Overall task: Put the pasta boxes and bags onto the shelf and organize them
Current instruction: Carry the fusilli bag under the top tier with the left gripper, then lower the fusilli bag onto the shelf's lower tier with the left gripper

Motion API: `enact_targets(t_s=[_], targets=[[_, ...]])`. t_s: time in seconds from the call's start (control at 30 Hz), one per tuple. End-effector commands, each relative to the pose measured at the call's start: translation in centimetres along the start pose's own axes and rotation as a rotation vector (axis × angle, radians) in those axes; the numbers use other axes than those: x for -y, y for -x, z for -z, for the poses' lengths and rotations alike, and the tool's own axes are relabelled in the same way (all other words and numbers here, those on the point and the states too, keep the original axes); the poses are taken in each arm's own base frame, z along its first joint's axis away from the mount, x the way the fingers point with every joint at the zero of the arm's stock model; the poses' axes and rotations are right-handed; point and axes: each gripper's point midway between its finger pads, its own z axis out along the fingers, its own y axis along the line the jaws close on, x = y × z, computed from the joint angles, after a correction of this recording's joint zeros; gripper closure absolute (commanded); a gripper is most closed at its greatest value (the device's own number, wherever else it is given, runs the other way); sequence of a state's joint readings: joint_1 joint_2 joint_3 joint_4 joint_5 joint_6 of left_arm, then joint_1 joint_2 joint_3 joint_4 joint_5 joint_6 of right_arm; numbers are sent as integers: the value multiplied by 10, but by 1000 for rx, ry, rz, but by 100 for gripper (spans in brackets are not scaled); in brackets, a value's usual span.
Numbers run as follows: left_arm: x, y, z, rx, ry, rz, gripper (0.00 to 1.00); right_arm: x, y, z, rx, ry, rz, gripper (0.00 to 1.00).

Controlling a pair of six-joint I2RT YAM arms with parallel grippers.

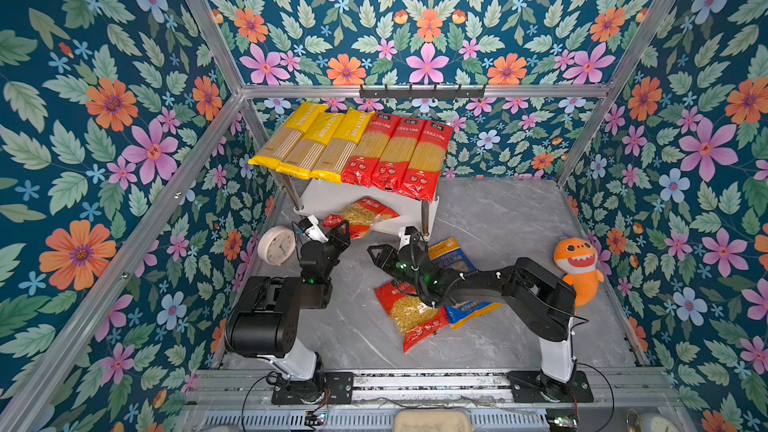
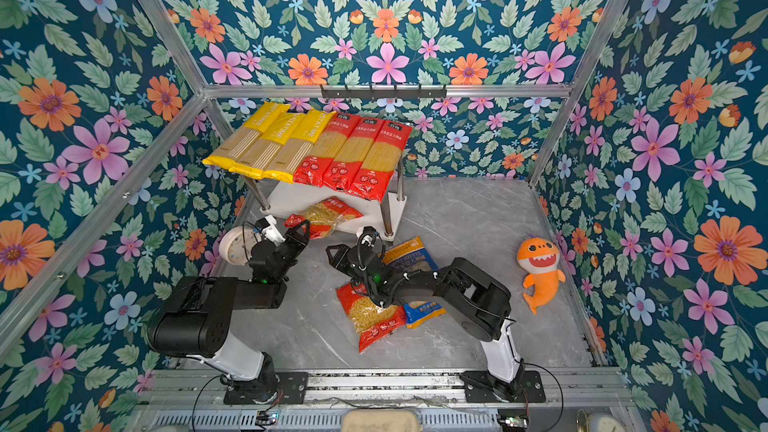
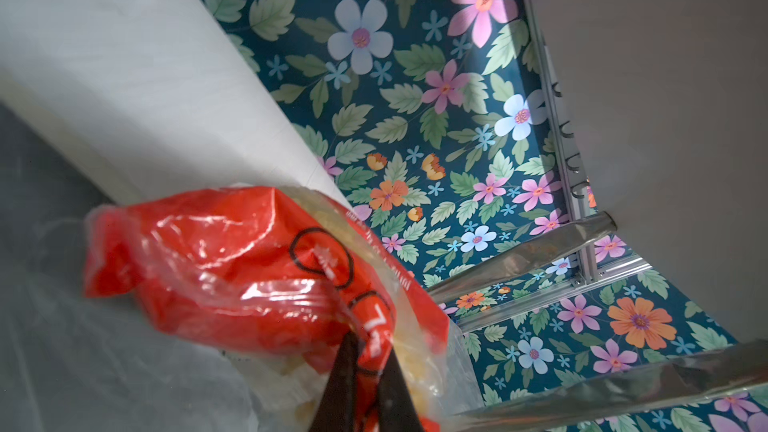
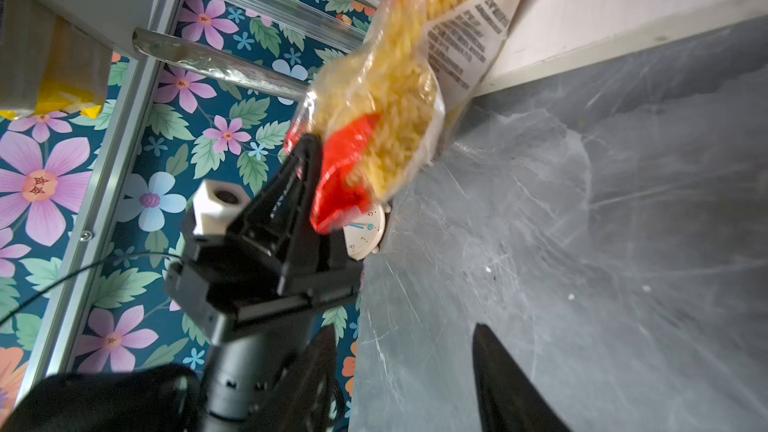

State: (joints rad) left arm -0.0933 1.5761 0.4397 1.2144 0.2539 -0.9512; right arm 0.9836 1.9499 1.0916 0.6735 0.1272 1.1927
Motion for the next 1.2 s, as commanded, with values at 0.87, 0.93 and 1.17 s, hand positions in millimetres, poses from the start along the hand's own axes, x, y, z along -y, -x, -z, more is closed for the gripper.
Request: enact_targets(t_s=[0.87,0.93,1.17], targets=[[-8,77,-24,340,65,-402,97,18,-9,21,-28,18,-48,47],[-13,66,-22,305,71,-364,95,18,-8,21,-27,20,-48,47],[-41,15,-10,92,157,-223,84,18,-11,17,-38,34,-60,47]])
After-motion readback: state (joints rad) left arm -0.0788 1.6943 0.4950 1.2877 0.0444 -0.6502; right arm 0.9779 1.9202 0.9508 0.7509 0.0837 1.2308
